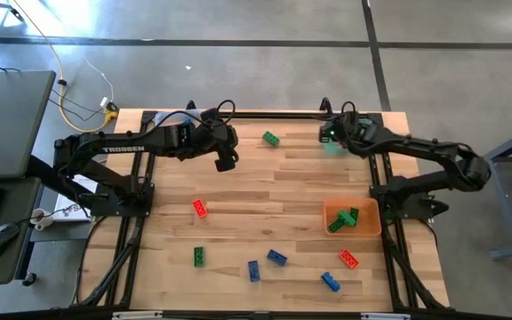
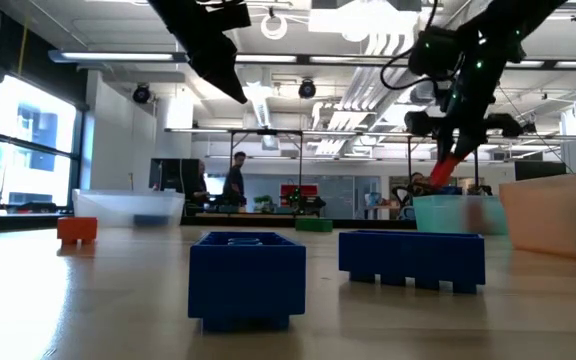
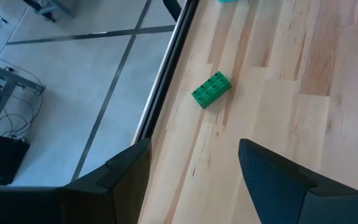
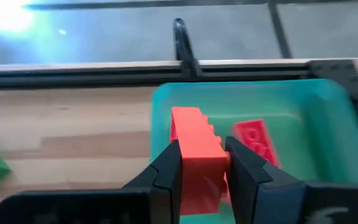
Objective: Sort & place blocks by color
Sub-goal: Put the orange game piece into the green bin, then put the blue game piece into the transparent bin
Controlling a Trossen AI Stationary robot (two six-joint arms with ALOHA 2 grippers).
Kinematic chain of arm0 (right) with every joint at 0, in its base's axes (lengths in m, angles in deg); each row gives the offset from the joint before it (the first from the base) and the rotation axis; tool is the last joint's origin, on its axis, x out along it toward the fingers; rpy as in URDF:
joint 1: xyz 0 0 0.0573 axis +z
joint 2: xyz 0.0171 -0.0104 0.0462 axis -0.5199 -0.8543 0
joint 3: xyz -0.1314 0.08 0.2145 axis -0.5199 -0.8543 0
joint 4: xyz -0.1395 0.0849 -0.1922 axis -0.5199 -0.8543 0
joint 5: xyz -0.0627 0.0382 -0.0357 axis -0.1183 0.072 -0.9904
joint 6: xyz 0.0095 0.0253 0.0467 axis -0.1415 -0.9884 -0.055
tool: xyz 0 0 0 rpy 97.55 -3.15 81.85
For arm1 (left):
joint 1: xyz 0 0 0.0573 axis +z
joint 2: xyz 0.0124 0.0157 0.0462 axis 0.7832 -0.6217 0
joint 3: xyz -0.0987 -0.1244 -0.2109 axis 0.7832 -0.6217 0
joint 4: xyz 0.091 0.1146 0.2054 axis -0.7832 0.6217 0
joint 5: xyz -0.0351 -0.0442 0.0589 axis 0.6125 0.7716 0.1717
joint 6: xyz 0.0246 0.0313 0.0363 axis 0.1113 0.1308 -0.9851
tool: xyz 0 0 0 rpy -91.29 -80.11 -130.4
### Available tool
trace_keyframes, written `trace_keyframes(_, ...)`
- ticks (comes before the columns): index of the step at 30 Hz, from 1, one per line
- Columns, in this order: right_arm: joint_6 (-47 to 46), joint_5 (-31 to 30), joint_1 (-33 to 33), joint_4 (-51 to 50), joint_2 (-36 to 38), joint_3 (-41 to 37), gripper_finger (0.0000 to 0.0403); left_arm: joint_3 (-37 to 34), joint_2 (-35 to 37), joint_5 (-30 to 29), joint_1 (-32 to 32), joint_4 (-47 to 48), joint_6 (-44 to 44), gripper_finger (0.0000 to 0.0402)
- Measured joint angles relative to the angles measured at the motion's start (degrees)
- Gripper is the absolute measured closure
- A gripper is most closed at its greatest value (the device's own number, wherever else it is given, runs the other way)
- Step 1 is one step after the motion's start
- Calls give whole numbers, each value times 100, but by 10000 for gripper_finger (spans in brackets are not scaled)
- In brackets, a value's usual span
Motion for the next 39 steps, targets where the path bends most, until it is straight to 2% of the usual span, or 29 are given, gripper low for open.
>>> trace_keyframes(6,50,245,-327,864,0,-470,334,0,1,-2,0,0,2,172)
trace_keyframes(16,515,557,-896,1371,-111,-621,334,0,1,0,-2,-75,2,172)
trace_keyframes(21,643,1027,-1155,1406,-414,-621,333,0,1,0,-2,-178,2,172)
trace_keyframes(27,628,1027,-1177,1475,-601,-621,285,0,1,0,-2,-256,11,172)
trace_keyframes(32,965,1033,-1177,1444,-601,-545,263,0,1,-1,-2,-254,136,172)
trace_keyframes(39,1321,1091,-1147,731,-601,129,245,0,1,2,-2,-135,444,172)
